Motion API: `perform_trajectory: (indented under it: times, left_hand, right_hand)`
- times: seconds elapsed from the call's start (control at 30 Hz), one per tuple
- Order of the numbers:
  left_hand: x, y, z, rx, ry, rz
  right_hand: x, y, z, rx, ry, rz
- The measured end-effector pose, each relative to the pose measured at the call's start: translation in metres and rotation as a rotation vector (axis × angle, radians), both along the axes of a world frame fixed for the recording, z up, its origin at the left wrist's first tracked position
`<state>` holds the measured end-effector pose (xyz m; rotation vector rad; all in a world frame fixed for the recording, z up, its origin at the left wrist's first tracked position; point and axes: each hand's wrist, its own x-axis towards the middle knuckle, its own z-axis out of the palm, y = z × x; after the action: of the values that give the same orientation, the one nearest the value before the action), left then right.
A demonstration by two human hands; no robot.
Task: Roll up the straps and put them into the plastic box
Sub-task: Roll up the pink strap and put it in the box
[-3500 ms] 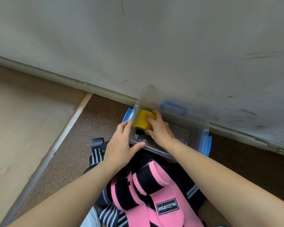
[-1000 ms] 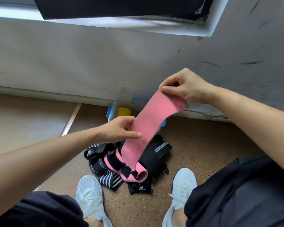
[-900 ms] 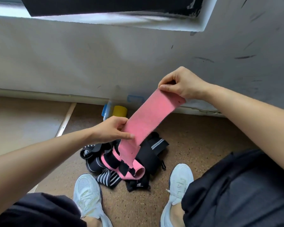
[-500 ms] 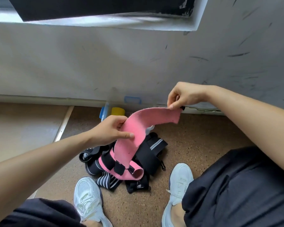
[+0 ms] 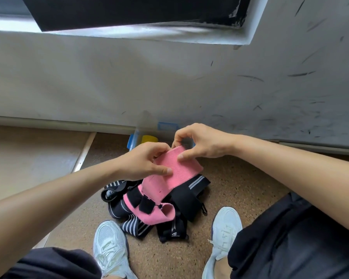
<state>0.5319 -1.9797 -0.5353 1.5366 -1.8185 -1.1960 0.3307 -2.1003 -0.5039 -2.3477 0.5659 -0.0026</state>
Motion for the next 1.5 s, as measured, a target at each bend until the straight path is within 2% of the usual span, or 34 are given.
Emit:
perform_trajectory:
  times: [0.13, 0.33, 0.57, 0.67, 0.73, 0.87, 0.97, 1.03, 1.2, 1.3, 1.5]
  left_hand:
    - [0.002, 0.001, -0.004, 0.062, 0.09, 0.047]
    - [-0.005, 0.001, -0.009, 0.053, 0.177, 0.065]
    - [0.005, 0.001, -0.019, 0.099, 0.056, 0.141]
    - [0.007, 0.002, -0.02, 0.064, -0.011, 0.193]
    - [0.009, 0.001, -0.021, 0.045, -0.034, 0.246]
    - [0.007, -0.004, -0.02, 0.037, -0.007, 0.407]
    - [-0.001, -0.006, -0.012, 0.09, 0.084, 0.454]
    - [-0.006, -0.01, -0.004, 0.109, 0.138, 0.461]
    - [-0.011, -0.016, 0.01, 0.165, 0.287, 0.525]
    - [-0.01, -0.015, 0.012, 0.202, 0.37, 0.556]
    - [-0.017, -0.011, 0.02, 0.244, 0.546, 0.549]
  right_hand:
    - [-0.004, -0.005, 0.009, -0.012, -0.051, -0.053]
    - [-0.02, -0.019, 0.039, -0.031, -0.144, -0.107]
    - [-0.051, -0.059, 0.067, -0.123, -0.244, -0.316]
    - [-0.065, -0.076, 0.068, -0.218, -0.15, -0.351]
    - [-0.076, -0.088, 0.065, -0.254, -0.003, -0.355]
    - [-0.095, -0.102, 0.05, -0.295, 0.364, -0.313]
    - [-0.088, -0.095, 0.033, -0.319, 0.497, -0.263]
    - [-0.073, -0.078, 0.025, -0.278, 0.386, -0.203]
    - [-0.027, 0.0, 0.004, -0.094, -0.221, -0.091]
    - [-0.014, 0.036, -0.014, -0.215, -0.481, -0.005]
    - [0.003, 0.046, -0.029, -0.506, -0.674, 0.045]
